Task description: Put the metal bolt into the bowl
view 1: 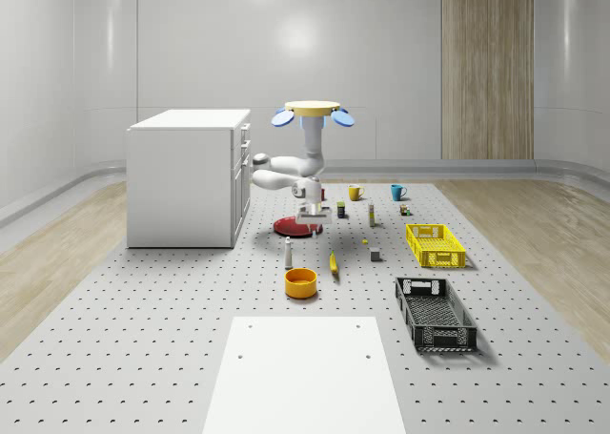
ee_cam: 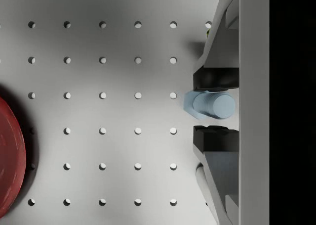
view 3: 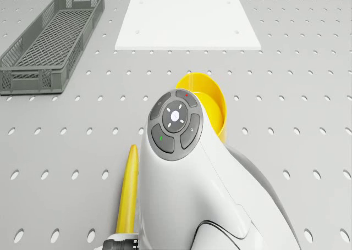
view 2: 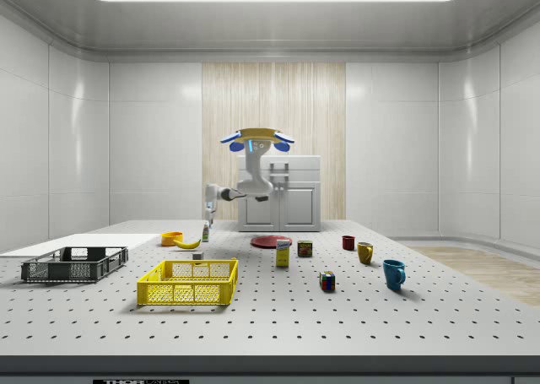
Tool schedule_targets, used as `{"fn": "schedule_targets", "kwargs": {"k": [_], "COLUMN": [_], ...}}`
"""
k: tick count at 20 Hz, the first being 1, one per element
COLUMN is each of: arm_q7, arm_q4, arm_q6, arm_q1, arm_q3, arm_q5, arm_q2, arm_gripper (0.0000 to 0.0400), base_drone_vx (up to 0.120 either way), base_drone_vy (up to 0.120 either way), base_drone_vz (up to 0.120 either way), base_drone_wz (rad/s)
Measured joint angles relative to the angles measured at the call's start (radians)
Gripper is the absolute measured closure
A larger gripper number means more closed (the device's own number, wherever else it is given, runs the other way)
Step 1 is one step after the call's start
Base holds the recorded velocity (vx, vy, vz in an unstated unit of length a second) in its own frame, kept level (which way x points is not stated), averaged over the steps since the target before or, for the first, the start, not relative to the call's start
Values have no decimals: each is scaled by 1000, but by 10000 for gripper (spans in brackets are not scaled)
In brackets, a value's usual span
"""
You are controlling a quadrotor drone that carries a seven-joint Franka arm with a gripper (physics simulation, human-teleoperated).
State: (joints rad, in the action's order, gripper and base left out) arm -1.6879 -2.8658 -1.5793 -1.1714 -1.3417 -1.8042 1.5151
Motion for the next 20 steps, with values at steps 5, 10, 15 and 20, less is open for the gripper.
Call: {"fn": "schedule_targets", "kwargs": {"k": [5,10,15,20], "arm_q7": [-1,-2,-2,-3], "arm_q4": [0,0,1,1], "arm_q6": [-4,-8,-12,-15], "arm_q1": [-1,-2,-3,-4], "arm_q3": [-1,-1,-2,-2], "arm_q5": [2,4,5,6], "arm_q2": [4,9,12,16], "arm_gripper": [300,300,300,300], "base_drone_vx": [120,120,120,120], "base_drone_vy": [-80,-40,-40,-56], "base_drone_vz": [0,0,0,0], "base_drone_wz": [0,0,0,0]}}
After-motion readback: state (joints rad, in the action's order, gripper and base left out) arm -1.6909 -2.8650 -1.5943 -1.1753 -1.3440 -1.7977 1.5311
